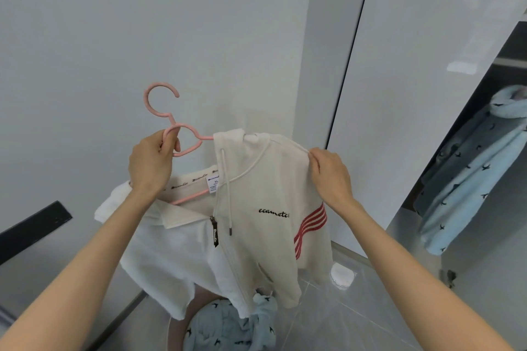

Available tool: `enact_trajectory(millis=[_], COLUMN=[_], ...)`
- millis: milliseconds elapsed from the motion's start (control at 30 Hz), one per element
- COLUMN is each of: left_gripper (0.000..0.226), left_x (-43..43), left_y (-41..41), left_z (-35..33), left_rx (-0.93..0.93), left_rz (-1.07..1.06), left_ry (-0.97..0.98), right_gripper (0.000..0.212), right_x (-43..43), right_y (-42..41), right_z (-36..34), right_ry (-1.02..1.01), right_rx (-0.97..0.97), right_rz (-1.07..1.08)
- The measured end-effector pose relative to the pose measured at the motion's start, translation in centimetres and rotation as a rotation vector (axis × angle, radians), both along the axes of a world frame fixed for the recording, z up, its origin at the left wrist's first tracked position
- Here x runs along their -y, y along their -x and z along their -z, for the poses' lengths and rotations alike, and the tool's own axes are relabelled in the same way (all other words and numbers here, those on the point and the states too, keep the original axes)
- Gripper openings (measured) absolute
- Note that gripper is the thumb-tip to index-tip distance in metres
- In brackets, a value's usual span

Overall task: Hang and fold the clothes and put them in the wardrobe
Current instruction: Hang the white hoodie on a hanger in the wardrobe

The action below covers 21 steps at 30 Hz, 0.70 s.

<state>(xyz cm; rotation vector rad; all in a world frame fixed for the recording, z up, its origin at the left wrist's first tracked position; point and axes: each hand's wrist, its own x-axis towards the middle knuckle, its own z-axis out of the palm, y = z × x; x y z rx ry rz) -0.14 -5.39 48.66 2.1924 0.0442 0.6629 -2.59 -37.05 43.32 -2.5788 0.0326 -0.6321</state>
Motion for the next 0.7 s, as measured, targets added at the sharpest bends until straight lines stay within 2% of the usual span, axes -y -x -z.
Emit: enact_trajectory(millis=[67, 200, 367, 533, 600, 700], left_gripper=[0.046, 0.042, 0.045, 0.044, 0.041, 0.040], left_x=[0.9, 2.9, 4.3, 5.6, 6.3, 6.4], left_y=[0.4, 0.8, 0.5, 0.5, 0.7, 0.9], left_z=[0.3, 0.3, -1.2, -1.8, -1.4, -0.6], left_rx=[0.003, -0.008, -0.016, -0.110, -0.151, -0.203], left_rz=[0.053, 0.202, 0.396, 0.537, 0.592, 0.647], left_ry=[-0.003, -0.012, 0.026, -0.044, -0.062, -0.051], right_gripper=[0.024, 0.040, 0.037, 0.028, 0.017, 0.016], right_x=[0.1, -1.6, -3.7, -5.2, -5.8, -5.6], right_y=[0.1, 0.7, 0.9, 1.8, 1.6, 1.7], right_z=[0.0, -2.5, -5.3, -6.0, -5.4, -4.3], right_ry=[0.007, -0.078, 0.051, 0.147, 0.084, -0.045], right_rx=[-0.089, 0.051, -0.122, -0.213, -0.219, -0.212], right_rz=[-0.018, -0.212, -0.455, -0.504, -0.505, -0.481])
